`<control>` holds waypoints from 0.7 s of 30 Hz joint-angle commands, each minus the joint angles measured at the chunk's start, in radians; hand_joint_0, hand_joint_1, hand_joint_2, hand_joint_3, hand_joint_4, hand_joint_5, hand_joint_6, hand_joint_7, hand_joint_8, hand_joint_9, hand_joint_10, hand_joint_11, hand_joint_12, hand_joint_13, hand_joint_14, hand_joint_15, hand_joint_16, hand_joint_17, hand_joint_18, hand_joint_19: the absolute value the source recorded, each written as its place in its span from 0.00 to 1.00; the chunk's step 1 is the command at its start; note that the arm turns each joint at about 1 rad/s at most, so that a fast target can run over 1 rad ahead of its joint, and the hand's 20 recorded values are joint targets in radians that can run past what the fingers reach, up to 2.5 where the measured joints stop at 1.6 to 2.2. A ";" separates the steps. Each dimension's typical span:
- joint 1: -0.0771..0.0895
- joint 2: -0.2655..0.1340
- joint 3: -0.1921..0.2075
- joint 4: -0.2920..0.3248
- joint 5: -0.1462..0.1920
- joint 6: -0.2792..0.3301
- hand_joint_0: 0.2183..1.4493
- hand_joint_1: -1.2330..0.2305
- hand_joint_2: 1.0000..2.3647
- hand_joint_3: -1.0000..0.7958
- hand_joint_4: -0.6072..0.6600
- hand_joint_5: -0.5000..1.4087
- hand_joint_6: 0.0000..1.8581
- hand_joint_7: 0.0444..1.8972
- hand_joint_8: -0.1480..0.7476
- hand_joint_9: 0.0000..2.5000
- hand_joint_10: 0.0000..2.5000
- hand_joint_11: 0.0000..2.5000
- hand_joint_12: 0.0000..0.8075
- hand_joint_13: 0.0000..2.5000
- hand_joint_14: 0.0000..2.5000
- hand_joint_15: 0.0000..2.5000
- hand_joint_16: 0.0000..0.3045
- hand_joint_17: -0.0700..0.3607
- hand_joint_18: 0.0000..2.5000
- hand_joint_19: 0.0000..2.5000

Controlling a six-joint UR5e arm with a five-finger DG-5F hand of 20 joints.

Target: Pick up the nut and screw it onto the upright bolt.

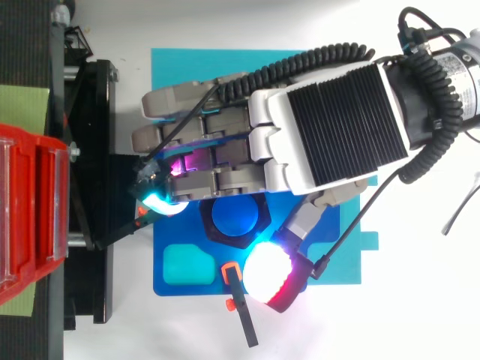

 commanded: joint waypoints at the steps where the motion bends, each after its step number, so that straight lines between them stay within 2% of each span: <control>1: 0.002 0.000 -0.001 -0.007 0.002 0.000 0.18 0.83 0.00 0.28 0.67 0.23 0.27 0.56 0.43 0.26 0.00 0.00 0.36 0.14 0.00 0.00 0.11 0.34 0.01 0.00; 8: 0.003 0.000 -0.001 -0.027 0.002 -0.002 0.19 0.81 0.00 0.28 0.65 0.25 0.27 0.68 0.43 0.29 0.00 0.00 0.36 0.16 0.00 0.00 0.11 0.34 0.04 0.00; 18: -0.004 0.001 -0.001 -0.052 0.002 -0.003 0.19 0.80 0.00 0.28 0.64 0.26 0.27 0.76 0.44 0.31 0.00 0.00 0.34 0.19 0.00 0.00 0.11 0.33 0.07 0.00; 21: -0.008 0.000 -0.001 -0.050 0.002 -0.005 0.19 0.80 0.00 0.28 0.63 0.26 0.29 0.74 0.43 0.32 0.00 0.00 0.33 0.20 0.00 0.00 0.10 0.33 0.08 0.01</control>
